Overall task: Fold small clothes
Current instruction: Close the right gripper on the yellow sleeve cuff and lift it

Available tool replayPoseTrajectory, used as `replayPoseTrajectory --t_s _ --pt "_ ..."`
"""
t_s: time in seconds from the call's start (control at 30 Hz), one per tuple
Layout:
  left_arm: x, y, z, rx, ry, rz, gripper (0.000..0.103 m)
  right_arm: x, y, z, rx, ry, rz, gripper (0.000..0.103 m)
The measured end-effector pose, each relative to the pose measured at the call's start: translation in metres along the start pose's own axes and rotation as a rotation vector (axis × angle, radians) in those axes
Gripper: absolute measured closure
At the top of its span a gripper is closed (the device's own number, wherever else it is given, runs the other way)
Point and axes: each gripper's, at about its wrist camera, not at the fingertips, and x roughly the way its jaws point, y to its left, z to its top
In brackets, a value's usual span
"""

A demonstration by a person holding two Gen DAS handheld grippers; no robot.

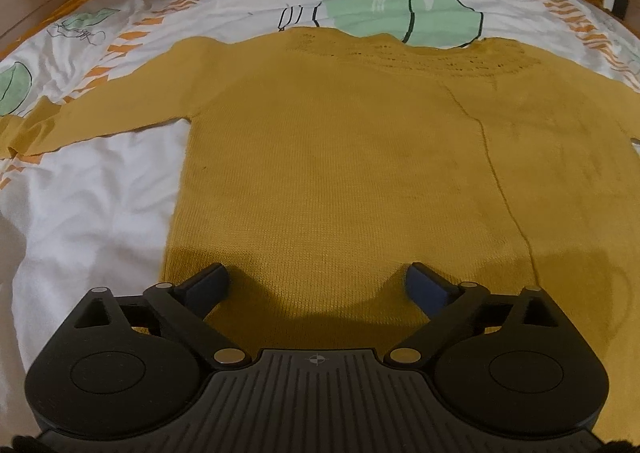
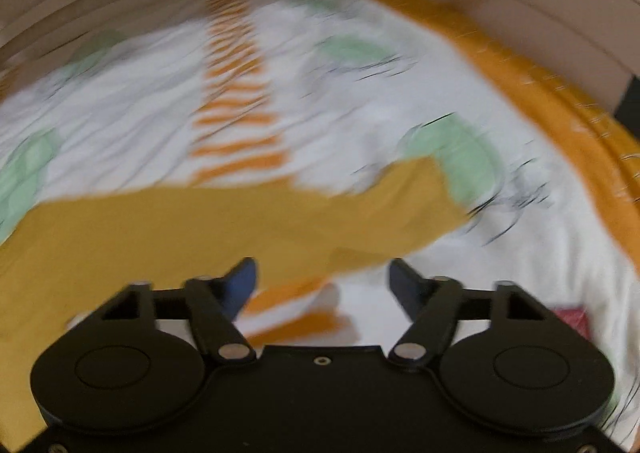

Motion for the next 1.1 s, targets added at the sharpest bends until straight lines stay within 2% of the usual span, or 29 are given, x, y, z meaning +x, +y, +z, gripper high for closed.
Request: replayPoseTrajectory --t_s 0.1,0.23,0.37,0.4,0.47,0.63,0.67,0.7,0.73,0.77,0.8,0.83,0.87,0.97,1.1 --pt "0.001 0.0 0.001 -0.004 0.001 0.003 0.004 0.023 -0.029 0.016 0.047 -0.019 -0.055 0.04" --pt "0.002 0.001 0.0 -0.008 -0.002 0.005 0.004 0.048 -0.056 0.025 0.071 -0.025 -0.102 0.041" --pt "0.001 0.001 0.0 -0.026 -0.006 0.011 0.004 0.073 -0.072 0.027 0.112 -0.014 -0.101 0.038" --pt "0.001 0.002 -0.001 -0.029 -0.008 0.011 0.004 0.077 -0.076 0.027 0.121 -0.012 -0.102 0.031" --pt "0.0 0.004 -0.001 -0.036 -0.014 -0.001 0.005 0.085 -0.084 0.025 0.152 -0.007 -0.102 0.025" --pt "-0.006 0.013 0.002 -0.058 -0.037 -0.041 0.015 0.101 -0.091 0.016 0.212 0.031 -0.047 0.026" --pt "-0.007 0.015 0.004 -0.065 -0.043 -0.046 0.016 0.103 -0.089 0.014 0.21 0.031 -0.044 0.032" --pt "-0.008 0.017 0.005 -0.072 -0.048 -0.051 0.016 0.102 -0.087 0.013 0.201 0.024 -0.035 0.047" --pt "-0.009 0.018 0.007 -0.08 -0.053 -0.056 0.016 0.1 -0.085 0.012 0.194 0.02 -0.015 0.053" --pt "-0.01 0.02 0.009 -0.086 -0.056 -0.058 0.016 0.097 -0.083 0.013 0.19 0.016 -0.016 0.06" --pt "-0.011 0.021 0.012 -0.09 -0.061 -0.06 0.016 0.094 -0.08 0.015 0.177 0.013 -0.036 0.071" --pt "-0.013 0.023 0.014 -0.092 -0.068 -0.063 0.016 0.09 -0.077 0.017 0.165 0.012 -0.049 0.076" --pt "-0.014 0.024 0.017 -0.091 -0.074 -0.066 0.016 0.083 -0.076 0.02 0.16 0.002 -0.054 0.087" --pt "-0.019 0.029 0.027 -0.071 -0.095 -0.08 0.016 0.057 -0.069 0.027 0.188 -0.056 0.008 0.088" --pt "-0.02 0.036 0.038 -0.049 -0.099 -0.099 0.016 0.017 -0.033 0.042 0.111 -0.105 0.072 0.088"
